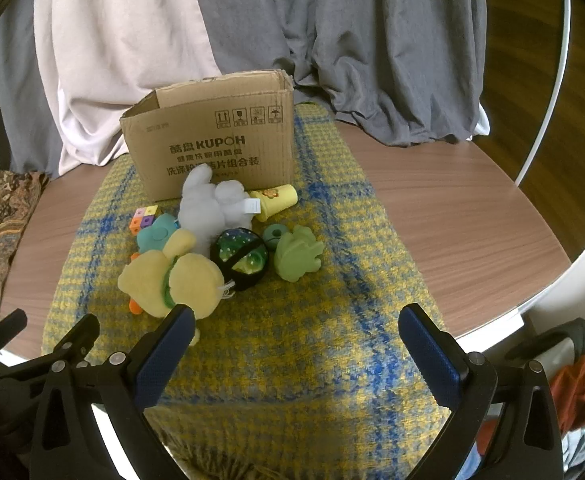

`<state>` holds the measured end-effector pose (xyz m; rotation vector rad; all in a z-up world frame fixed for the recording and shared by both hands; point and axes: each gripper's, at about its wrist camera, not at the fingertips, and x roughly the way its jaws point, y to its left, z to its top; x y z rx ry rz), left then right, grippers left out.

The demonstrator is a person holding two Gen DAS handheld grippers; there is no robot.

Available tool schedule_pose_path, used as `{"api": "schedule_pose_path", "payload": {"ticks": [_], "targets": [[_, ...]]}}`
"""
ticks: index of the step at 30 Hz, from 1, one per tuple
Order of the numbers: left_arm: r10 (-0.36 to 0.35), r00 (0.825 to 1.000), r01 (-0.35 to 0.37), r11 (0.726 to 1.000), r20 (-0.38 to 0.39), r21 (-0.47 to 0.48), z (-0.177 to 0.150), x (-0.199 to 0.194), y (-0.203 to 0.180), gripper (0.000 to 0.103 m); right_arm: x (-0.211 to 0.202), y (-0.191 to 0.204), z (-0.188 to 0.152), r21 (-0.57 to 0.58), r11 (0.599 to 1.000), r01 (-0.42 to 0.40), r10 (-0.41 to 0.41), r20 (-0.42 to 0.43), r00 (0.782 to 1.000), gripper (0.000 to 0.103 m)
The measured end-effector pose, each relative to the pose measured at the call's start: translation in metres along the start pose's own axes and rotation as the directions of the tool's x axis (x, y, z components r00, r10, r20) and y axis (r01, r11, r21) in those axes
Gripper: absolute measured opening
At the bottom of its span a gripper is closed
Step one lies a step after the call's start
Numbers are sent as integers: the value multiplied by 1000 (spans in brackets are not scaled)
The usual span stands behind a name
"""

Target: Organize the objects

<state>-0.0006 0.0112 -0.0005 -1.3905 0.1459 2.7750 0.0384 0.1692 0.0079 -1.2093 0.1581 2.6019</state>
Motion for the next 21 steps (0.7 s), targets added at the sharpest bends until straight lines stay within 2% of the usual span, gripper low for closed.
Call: {"api": "schedule_pose_path", "payload": {"ticks": [21], "targets": [[-13,1000,14,1000,-7,11,0,7,-7,103,3,-8,-1,25,1000,1,-1,-7,1000,102]]}}
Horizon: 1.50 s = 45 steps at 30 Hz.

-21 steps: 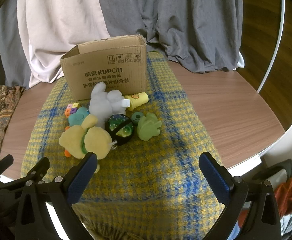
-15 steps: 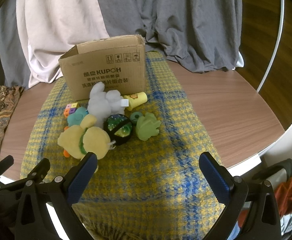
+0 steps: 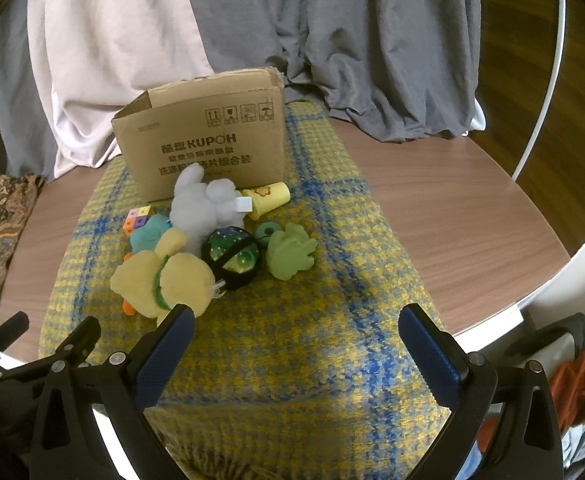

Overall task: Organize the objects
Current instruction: 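Reach the left gripper to the yellow plush duck and grasp it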

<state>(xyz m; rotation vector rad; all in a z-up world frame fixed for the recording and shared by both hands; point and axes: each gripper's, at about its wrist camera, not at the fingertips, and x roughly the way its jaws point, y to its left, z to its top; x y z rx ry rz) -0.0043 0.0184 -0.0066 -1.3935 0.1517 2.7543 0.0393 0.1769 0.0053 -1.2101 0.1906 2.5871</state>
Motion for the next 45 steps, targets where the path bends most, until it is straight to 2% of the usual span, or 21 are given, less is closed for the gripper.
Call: {"api": "schedule_pose_path", "payload": {"ticks": [20,35,45], "targets": [[-36,999,38,996,-28,86,-3,37,-31,103,19,-20,-5,38,998,58,-57,-15,998,102],[-49,998,56,986,-49,156,2,76,-49,103,45,-21,-6,35,997,67,-66,-34,997,102],[-69,996,76,983,-48,169,6,95,-59,102,68,-27,-6,45,997,68,-65,-58,996,102]]}}
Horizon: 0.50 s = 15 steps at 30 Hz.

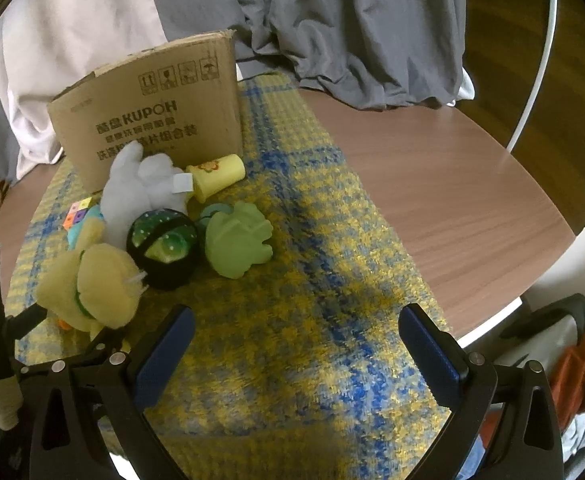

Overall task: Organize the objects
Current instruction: 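Reach the left gripper to the yellow plush duck and grasp it, then lift the duck with the left gripper while the right gripper grasps the green plush frog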

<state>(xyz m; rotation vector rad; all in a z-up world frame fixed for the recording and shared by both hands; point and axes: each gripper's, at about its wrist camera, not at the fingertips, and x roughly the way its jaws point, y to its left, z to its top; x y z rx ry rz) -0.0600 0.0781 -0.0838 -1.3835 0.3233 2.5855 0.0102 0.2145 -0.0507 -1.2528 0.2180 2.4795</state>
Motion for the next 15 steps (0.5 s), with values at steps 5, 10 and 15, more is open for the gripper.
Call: {"api": "schedule_pose_path", "payload": {"ticks": [5,10,15], "targets": [[-25,1000,25,1000,-4,5,3,8,-3,82,3,1,0,-1,1000,6,-6,-3,1000,102],[-19,1000,19,1000,24,14,3,3,-3,63,6,3,1,-7,1000,0,0,-6,1000,102],[-23,999,22,1000,41,14,0,-1,0,55,5,10,0,-23,1000,-1,1,0,1000,102]]}}
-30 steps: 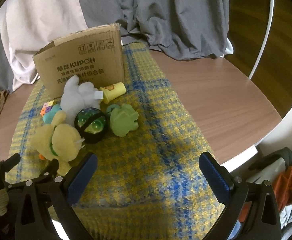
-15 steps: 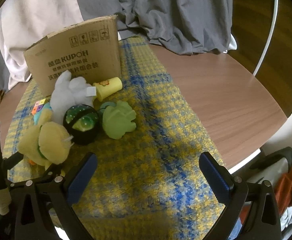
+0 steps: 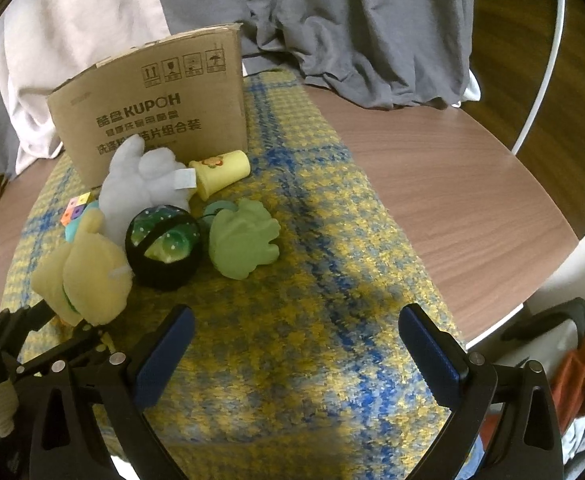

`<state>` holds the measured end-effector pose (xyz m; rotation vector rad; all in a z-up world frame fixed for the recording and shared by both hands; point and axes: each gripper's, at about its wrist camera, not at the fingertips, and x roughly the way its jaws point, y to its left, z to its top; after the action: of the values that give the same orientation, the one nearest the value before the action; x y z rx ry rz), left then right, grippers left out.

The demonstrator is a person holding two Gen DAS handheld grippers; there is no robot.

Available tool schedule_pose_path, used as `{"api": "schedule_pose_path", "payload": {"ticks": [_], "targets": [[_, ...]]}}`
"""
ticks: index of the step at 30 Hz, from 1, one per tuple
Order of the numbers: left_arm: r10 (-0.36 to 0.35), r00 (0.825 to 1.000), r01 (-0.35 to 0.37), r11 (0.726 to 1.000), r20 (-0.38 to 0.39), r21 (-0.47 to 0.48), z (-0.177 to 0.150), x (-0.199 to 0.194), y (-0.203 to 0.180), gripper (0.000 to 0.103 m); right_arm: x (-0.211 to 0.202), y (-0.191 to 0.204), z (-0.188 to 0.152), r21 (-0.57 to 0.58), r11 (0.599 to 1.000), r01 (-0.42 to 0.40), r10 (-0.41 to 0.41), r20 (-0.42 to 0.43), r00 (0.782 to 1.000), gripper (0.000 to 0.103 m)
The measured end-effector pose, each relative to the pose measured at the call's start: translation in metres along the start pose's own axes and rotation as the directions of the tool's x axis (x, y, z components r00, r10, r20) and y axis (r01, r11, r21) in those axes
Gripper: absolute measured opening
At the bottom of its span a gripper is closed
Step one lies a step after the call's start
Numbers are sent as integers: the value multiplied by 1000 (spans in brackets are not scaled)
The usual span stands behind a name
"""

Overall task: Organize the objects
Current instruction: 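Lift the duck with the left gripper while the right gripper grasps the green plush frog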

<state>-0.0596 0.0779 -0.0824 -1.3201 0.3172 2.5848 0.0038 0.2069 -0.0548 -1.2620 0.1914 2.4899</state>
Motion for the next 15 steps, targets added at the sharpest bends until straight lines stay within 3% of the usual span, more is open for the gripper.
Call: {"api": "schedule_pose_path", "payload": {"ticks": [15], "targets": [[65,997,-62,993,29,-97,-2,-19,31,53,0,26,13,-54,998,-19,21,40,999,102]]}}
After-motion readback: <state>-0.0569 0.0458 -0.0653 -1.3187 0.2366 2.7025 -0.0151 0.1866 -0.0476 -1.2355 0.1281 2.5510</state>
